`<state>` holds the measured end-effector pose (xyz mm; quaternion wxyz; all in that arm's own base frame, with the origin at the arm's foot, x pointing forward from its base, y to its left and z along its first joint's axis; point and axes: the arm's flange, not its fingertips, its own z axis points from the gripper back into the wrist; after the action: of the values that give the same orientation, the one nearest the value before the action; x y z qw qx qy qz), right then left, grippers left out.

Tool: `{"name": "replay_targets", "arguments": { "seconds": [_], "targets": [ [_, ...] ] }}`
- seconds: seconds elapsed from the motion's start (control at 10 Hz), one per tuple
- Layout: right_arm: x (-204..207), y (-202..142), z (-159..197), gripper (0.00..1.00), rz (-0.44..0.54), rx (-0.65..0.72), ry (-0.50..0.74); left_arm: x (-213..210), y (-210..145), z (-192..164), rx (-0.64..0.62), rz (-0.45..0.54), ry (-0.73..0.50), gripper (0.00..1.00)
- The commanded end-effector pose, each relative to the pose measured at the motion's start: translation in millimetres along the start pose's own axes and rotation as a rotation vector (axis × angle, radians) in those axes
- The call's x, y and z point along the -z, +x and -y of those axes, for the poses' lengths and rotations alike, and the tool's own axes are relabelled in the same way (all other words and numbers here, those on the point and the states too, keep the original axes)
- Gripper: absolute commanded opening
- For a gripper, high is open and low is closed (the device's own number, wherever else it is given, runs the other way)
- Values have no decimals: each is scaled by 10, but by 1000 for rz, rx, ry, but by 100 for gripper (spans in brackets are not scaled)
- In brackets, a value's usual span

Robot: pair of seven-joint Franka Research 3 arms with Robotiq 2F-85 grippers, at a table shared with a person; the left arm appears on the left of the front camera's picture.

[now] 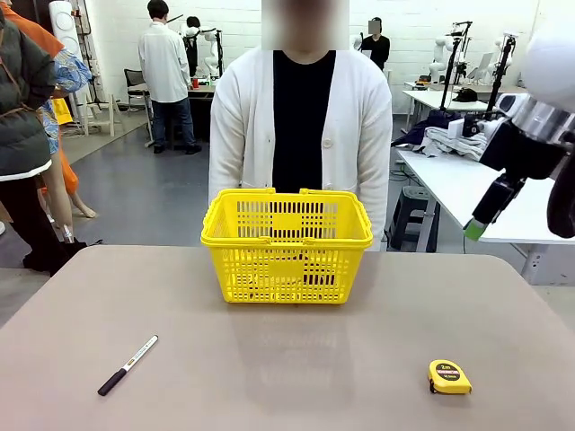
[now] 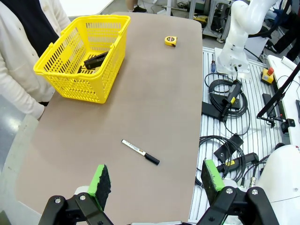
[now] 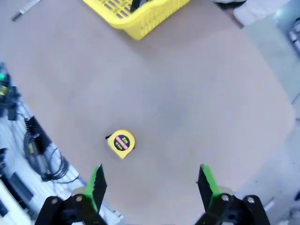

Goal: Place the items the person wants into the basket.
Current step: Pick up the item the person points to and place it in the Market Basket.

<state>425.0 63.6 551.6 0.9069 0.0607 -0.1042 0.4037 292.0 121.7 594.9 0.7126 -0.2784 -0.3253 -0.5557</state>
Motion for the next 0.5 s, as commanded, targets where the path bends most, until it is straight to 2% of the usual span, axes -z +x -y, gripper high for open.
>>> {"name": "replay_targets", "arguments": {
  "seconds": [0.0,0.1,0.4],
  "targets": [
    [125,24,-7,100,39,35,14,-12,5,1,20,24,-3,100],
    [0,0,0,100,0,0,0,-12,5,1,20,24,-3,100],
    [0,0,0,100,0,0,0,-12,5,1,20,24,-3,100]
  ]
}}
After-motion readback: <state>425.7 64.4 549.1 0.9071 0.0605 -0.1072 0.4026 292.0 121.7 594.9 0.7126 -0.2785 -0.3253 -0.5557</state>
